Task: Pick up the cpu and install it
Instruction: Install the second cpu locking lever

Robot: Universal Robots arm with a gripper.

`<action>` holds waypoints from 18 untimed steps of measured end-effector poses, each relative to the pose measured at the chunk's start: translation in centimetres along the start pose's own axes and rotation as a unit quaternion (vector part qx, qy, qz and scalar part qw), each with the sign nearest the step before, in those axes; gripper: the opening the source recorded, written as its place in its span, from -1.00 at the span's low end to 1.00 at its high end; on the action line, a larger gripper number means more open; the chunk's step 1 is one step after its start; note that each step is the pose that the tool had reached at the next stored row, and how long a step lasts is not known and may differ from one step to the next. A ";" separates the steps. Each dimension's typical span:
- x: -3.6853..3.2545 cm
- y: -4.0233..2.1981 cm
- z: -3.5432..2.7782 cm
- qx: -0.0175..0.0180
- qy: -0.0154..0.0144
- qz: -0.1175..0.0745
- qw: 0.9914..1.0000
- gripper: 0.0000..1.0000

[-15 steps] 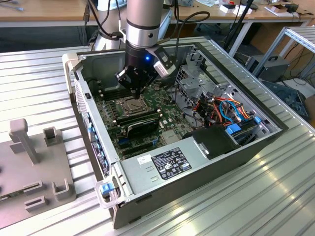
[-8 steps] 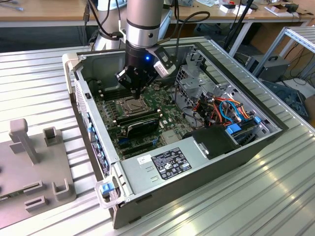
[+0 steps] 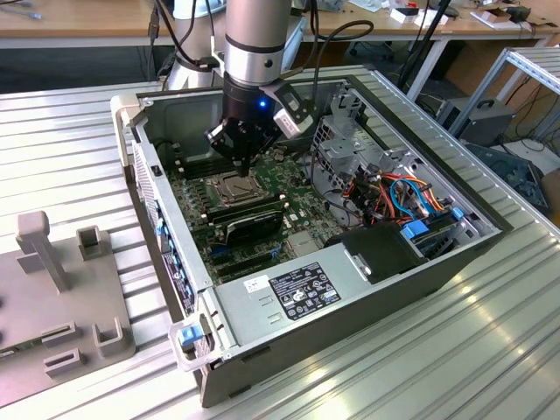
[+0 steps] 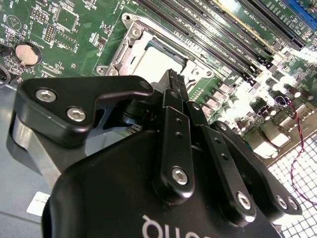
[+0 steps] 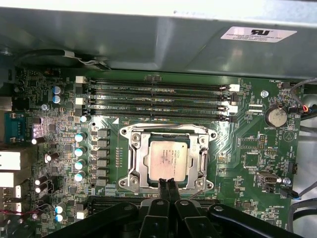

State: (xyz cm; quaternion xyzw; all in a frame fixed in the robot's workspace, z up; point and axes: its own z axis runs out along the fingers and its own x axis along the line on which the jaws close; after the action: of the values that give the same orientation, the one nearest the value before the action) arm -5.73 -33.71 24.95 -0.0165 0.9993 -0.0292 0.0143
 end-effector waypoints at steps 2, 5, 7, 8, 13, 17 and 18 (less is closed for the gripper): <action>-0.06 -0.01 0.00 0.000 0.000 0.000 1.000 -0.79; -0.19 -0.01 0.01 0.000 0.000 0.000 1.000 -0.79; -0.25 -0.01 0.01 0.000 0.000 0.000 1.000 -0.79; -0.25 -0.01 0.01 0.000 0.000 0.000 1.000 -0.79; -0.24 -0.52 0.04 0.000 0.000 0.000 1.000 -0.79; -0.22 -1.25 0.08 0.000 0.000 0.000 1.000 -0.79; -0.21 -1.45 0.09 0.000 0.000 0.000 1.000 -0.79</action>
State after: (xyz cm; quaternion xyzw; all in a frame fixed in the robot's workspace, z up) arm -5.47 -35.16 24.95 -0.0165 0.9993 -0.0292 0.0143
